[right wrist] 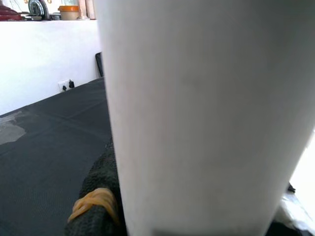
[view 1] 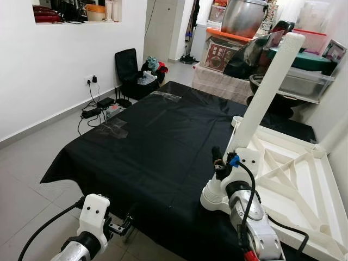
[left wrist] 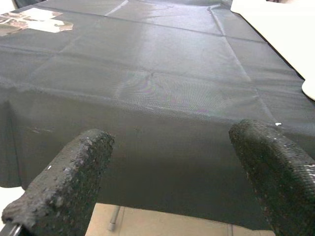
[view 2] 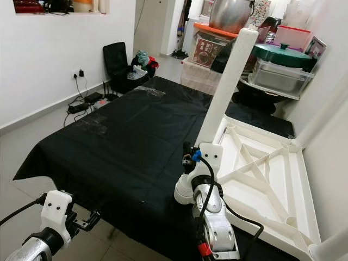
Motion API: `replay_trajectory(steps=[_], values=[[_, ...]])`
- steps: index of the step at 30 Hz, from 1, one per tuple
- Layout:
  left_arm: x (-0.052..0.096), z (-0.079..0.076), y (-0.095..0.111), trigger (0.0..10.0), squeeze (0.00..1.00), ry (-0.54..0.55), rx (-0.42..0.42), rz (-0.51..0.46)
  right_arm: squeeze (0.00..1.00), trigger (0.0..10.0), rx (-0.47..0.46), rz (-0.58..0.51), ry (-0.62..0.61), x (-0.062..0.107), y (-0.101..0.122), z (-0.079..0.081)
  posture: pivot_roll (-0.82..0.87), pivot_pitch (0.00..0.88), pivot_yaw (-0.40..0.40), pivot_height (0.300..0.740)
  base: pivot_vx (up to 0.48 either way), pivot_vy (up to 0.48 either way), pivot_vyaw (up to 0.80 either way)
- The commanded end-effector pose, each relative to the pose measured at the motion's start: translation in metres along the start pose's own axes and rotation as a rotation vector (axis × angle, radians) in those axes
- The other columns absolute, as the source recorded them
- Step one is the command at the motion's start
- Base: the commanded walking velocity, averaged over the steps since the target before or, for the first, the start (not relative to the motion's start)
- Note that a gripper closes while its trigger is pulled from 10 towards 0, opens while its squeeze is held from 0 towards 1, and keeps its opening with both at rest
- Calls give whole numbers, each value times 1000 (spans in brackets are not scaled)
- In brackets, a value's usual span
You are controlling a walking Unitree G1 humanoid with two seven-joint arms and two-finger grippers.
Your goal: Building children table
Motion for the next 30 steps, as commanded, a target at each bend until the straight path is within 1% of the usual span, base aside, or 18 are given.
replay_trajectory(steps=[1, 2, 8, 11, 30], values=[[-1, -2, -5, 10000, 0, -9, 6, 13, 67, 10000, 53, 57, -66, 2, -16, -20, 121, 0, -140, 740, 0, 0, 0], [-1, -2, -5, 10000, 0, -9, 6, 13, 86, 10000, 56, 52, -66, 2, -14, -20, 121, 0, -141, 740, 0, 0, 0], [-1, -3, -5, 10000, 0, -9, 7, 14, 82, 10000, 61, 43, -68, 1, -12, -21, 120, 0, -140, 740, 0, 0, 0], [-1, -3, -5, 10000, 0, -10, 6, 13, 106, 10000, 51, 60, -68, 1, -15, -21, 120, 0, -140, 740, 0, 0, 0], [0, -7, -3, 10000, 0, -14, 5, 10, 114, 10000, 50, 72, -45, 0, -18, -17, 123, 0, -141, 740, 0, 0, 0]])
Point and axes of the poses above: a point about 5 cm out from each wrist's last joint towards the gripper, its own x axis pointing back from the gripper into the wrist, its own y axis along the axis of the wrist's last joint, z = x × y, the point moved 5 cm from there along -x, pointing out of the wrist towards the gripper, and after that the axes turned 11 degrees about x, right-handed, at the moved point
